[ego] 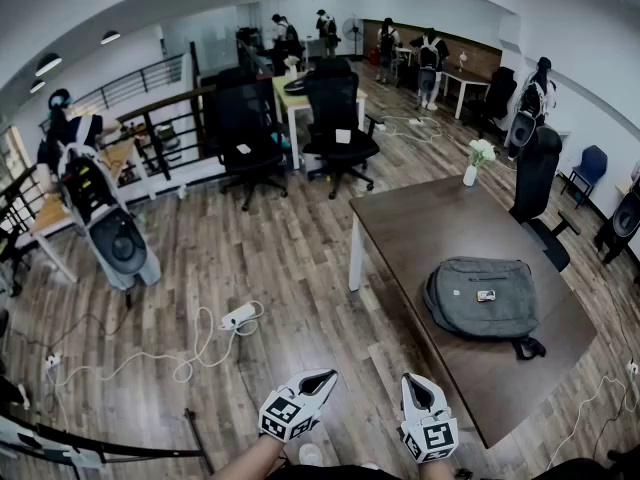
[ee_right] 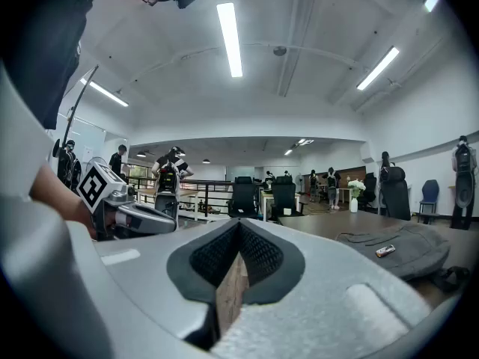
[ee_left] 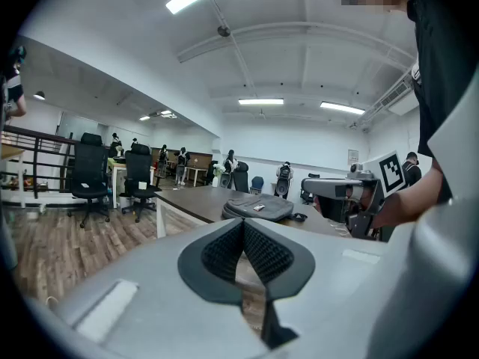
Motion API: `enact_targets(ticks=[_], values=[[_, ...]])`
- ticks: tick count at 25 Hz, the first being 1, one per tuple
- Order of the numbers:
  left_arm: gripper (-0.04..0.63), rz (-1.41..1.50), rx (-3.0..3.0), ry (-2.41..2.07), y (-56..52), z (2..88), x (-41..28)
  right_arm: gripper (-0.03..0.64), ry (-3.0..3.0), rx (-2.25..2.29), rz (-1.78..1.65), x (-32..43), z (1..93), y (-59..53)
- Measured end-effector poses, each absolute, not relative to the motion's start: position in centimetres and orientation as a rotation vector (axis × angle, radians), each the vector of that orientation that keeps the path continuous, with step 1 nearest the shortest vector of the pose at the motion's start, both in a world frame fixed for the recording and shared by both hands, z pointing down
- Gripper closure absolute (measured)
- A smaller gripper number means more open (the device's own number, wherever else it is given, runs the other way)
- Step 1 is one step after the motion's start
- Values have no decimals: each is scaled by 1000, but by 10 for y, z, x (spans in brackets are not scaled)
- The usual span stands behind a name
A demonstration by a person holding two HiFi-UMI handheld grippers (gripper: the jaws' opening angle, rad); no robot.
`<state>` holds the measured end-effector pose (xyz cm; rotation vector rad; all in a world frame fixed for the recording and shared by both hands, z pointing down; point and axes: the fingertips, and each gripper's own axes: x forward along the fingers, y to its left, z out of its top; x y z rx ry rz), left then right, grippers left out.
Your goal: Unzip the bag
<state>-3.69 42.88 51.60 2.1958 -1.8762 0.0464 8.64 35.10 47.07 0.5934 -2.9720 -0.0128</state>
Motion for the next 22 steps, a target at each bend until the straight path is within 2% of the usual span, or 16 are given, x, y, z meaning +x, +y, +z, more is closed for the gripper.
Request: enact_targets(ticks=[22], values=[[575,63,2238,-1842,433,518,-64,615,-2970,774,18,70,469,347]])
